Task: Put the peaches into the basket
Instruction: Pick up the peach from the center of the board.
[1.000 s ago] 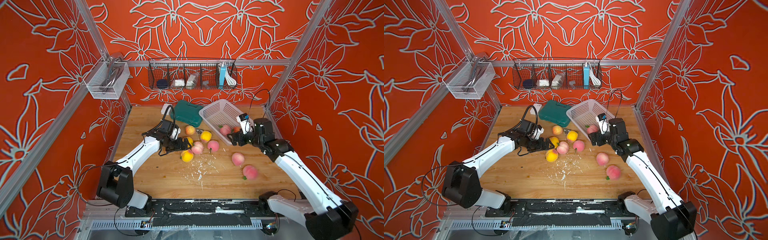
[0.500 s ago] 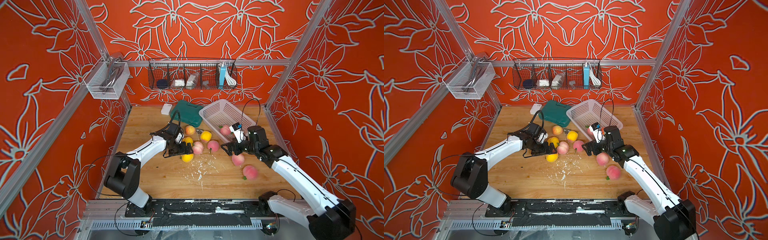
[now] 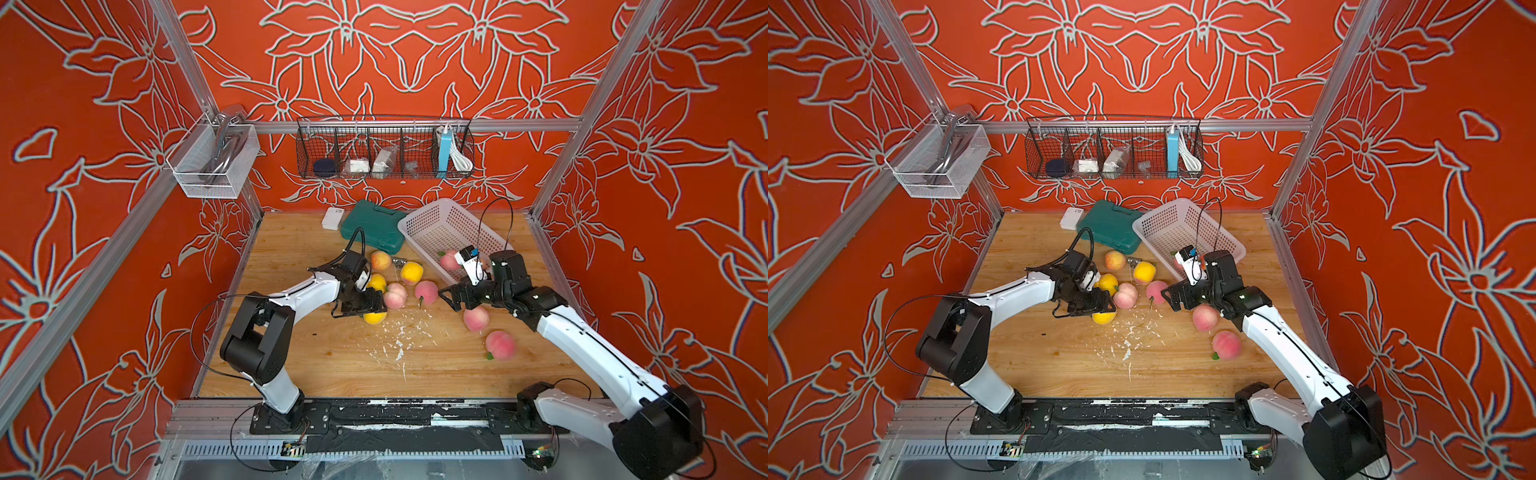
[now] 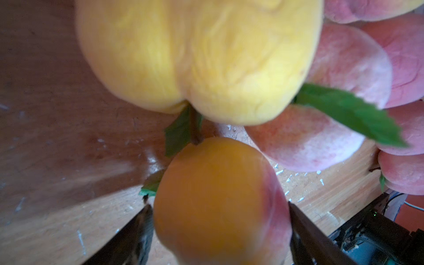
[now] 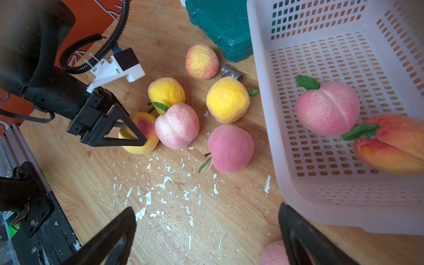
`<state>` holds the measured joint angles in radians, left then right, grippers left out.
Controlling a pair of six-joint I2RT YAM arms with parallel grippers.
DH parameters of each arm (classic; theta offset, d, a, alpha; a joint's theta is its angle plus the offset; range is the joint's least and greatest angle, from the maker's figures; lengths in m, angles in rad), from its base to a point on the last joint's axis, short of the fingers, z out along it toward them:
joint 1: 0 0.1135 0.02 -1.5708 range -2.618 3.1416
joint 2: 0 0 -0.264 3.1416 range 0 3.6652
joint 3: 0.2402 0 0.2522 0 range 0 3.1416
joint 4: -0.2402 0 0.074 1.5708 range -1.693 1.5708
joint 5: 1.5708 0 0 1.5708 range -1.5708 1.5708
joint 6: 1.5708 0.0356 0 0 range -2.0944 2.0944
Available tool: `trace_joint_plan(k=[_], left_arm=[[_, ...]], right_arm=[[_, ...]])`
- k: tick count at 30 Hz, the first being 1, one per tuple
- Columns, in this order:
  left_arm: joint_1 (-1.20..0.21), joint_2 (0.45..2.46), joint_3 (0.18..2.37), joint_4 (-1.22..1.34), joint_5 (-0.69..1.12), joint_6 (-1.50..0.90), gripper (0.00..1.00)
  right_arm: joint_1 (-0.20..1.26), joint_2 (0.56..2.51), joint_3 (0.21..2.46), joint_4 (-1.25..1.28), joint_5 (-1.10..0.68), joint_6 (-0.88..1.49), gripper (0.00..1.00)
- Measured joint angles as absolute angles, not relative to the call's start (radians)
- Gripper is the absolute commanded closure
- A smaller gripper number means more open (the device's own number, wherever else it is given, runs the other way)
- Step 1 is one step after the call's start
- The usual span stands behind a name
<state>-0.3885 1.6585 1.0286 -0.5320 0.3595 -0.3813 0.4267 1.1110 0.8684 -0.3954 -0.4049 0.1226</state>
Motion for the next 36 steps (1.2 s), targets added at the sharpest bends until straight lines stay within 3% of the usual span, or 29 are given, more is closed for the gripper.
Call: trace_joint_plan(k=[8, 16, 22, 36], left_arm=[[-0.389, 1.666, 1.028, -0.509, 0.366, -0.388, 0.34], [-0.390, 1.648, 1.015, -0.523, 0.370, -0.389, 0.34], [-0.390, 1.527, 1.002, -0.583, 0.397, -0.391, 0.33], [-0.392, 1.449, 1.113, -0.562, 0.603, -0.495, 0.33]], right_arm=[[0.427, 1.117, 0.868, -0.392, -0.406, 0.131, 0.01], [0.427, 1.090, 0.831, -0.362, -0.435, 0.129, 0.01], [0.448, 1.050, 0.817, -0.315, -0.499, 0.119, 0.01], [0.604, 1.073, 0.857, -0.284, -0.532, 0.004, 0.01]])
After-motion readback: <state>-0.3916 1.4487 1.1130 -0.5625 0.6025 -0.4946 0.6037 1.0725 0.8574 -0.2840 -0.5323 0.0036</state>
